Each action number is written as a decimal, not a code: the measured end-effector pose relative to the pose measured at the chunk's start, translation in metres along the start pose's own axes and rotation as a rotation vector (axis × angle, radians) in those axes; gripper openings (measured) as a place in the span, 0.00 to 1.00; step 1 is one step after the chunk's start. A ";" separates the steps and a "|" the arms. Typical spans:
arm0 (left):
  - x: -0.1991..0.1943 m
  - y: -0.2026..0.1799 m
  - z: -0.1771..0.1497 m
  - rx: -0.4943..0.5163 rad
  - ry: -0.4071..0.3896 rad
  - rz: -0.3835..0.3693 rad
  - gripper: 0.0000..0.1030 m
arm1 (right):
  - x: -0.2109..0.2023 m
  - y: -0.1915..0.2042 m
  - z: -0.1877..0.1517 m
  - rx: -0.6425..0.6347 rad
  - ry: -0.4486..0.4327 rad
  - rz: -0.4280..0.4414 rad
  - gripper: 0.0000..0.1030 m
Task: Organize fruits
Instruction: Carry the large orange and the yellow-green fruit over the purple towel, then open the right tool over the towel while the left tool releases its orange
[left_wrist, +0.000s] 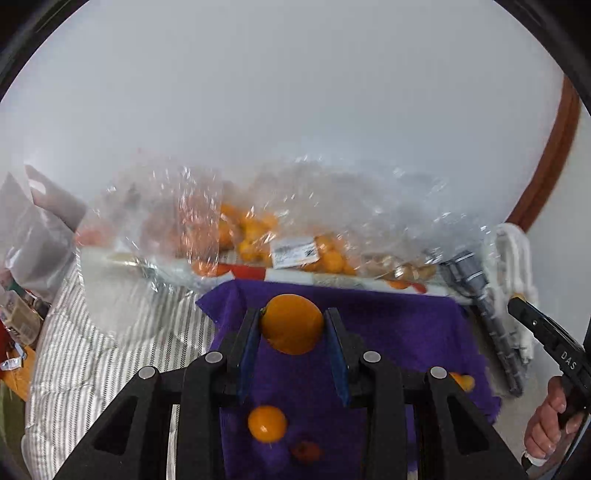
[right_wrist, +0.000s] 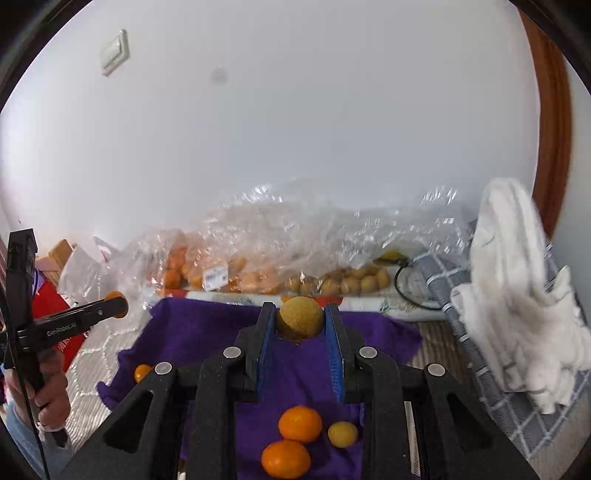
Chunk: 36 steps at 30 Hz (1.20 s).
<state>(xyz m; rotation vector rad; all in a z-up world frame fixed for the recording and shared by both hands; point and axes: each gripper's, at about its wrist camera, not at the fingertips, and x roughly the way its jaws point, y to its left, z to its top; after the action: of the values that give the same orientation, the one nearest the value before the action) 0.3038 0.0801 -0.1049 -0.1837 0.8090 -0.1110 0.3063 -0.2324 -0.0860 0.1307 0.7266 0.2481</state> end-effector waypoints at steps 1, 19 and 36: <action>0.007 0.001 -0.003 -0.002 0.011 0.003 0.32 | 0.006 -0.002 -0.004 0.003 0.013 0.000 0.26; 0.064 -0.006 -0.023 0.067 0.117 0.085 0.32 | 0.074 -0.023 -0.045 0.014 0.172 -0.043 0.26; 0.076 -0.005 -0.021 0.091 0.182 0.148 0.32 | 0.088 -0.021 -0.053 -0.002 0.242 -0.071 0.26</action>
<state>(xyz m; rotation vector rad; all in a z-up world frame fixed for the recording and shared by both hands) 0.3401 0.0597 -0.1715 -0.0278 0.9938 -0.0248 0.3376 -0.2269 -0.1860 0.0732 0.9699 0.1991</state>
